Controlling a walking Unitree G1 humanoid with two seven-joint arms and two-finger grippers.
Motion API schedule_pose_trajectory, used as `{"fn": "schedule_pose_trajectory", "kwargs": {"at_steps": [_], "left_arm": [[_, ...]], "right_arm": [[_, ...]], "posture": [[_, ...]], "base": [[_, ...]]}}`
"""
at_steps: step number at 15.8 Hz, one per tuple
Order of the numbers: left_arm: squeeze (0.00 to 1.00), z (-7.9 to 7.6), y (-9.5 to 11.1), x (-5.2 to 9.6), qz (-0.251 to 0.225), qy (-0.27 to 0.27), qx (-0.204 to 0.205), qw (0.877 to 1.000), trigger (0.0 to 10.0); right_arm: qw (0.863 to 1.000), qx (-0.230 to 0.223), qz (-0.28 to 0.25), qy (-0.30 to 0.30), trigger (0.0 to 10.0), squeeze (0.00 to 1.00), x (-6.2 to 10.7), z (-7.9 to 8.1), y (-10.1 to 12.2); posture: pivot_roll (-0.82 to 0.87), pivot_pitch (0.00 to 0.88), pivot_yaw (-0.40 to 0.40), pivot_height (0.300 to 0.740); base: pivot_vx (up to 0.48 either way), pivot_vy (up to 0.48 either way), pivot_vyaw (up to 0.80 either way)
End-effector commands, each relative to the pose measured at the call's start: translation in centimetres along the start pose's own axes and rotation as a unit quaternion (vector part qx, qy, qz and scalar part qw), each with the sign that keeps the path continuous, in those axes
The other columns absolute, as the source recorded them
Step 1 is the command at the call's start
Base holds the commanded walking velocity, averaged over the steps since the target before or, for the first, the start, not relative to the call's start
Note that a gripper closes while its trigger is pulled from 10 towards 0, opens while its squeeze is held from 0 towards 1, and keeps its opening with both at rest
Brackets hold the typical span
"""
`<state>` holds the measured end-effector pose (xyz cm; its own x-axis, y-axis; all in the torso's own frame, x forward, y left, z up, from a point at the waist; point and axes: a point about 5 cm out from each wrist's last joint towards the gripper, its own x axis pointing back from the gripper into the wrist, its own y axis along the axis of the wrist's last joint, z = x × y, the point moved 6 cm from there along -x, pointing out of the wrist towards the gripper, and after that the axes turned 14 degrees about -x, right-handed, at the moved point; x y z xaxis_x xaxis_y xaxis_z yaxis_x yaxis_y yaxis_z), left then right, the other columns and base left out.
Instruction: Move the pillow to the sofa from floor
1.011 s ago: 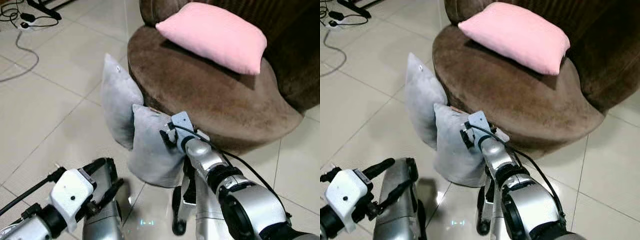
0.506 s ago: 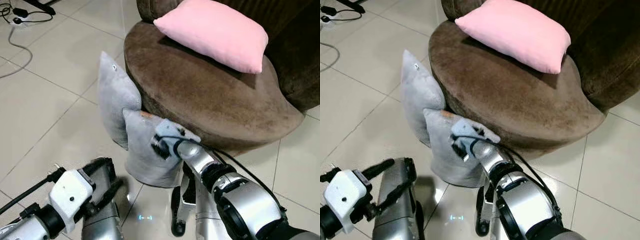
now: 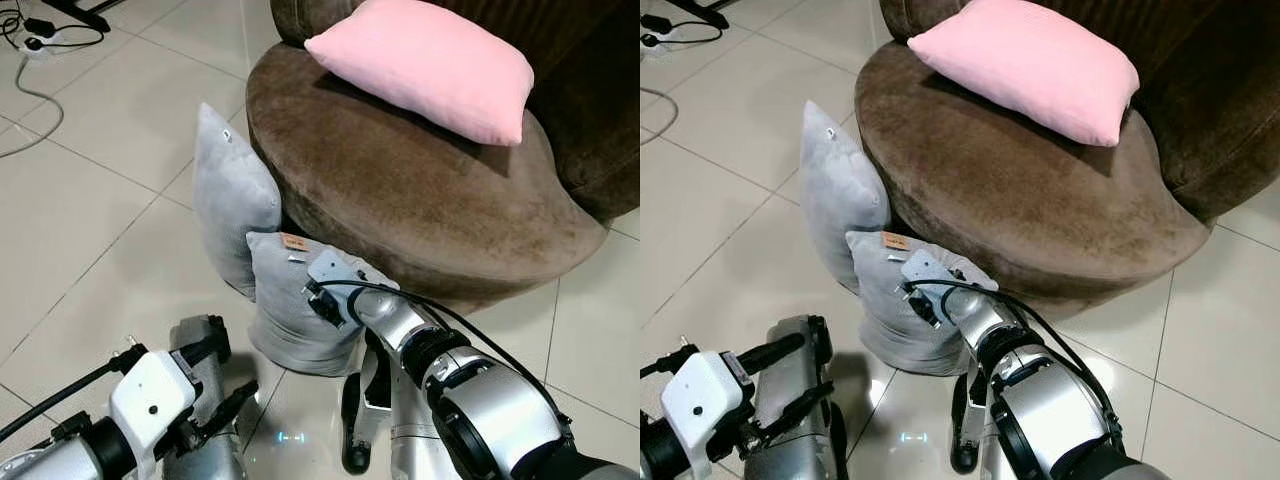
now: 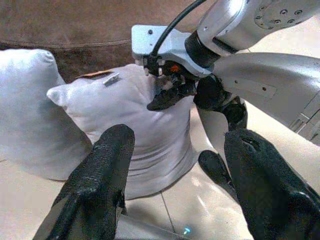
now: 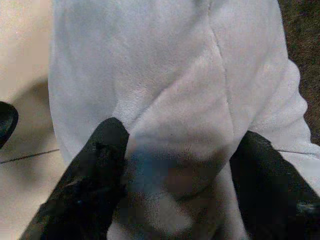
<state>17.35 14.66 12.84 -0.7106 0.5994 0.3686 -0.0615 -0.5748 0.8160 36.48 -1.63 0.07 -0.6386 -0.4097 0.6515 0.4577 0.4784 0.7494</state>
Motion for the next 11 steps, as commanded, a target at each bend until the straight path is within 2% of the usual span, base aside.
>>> {"fn": "schedule_pose_trajectory", "kwargs": {"at_steps": [1, 9, 10, 11], "left_arm": [[0.00, -0.9, -0.2, -0.1, 0.003, -0.021, 0.008, 1.000, 10.0], [0.00, -1.3, -0.6, 0.0, 0.010, -0.028, 0.010, 1.000, 10.0], [0.00, -1.3, -1.2, 0.1, 0.028, -0.020, 0.016, 0.999, 10.0], [0.00, -1.4, -3.6, 0.7, 0.090, -0.014, 0.022, 0.996, 10.0]], "right_arm": [[0.999, -0.003, 0.048, 0.015, 0.0, 0.00, 0.0, 0.8, -3.1], [0.999, -0.011, 0.045, 0.022, 0.0, 0.00, -0.1, 1.2, -3.2], [0.999, -0.014, 0.044, 0.021, 0.0, 0.00, 0.0, 1.1, -3.2], [0.999, -0.018, 0.042, 0.019, 0.0, 0.00, 0.0, 1.0, -3.2]], "posture": [[0.30, 0.216, -0.067, 0.460], [0.30, 0.207, -0.074, 0.460], [0.30, 0.207, -0.074, 0.460], [0.30, 0.207, -0.074, 0.460]], "base": [[0.000, 0.000, 0.00], [0.000, 0.000, 0.00], [0.000, 0.000, 0.00], [0.000, 0.000, 0.00]]}}
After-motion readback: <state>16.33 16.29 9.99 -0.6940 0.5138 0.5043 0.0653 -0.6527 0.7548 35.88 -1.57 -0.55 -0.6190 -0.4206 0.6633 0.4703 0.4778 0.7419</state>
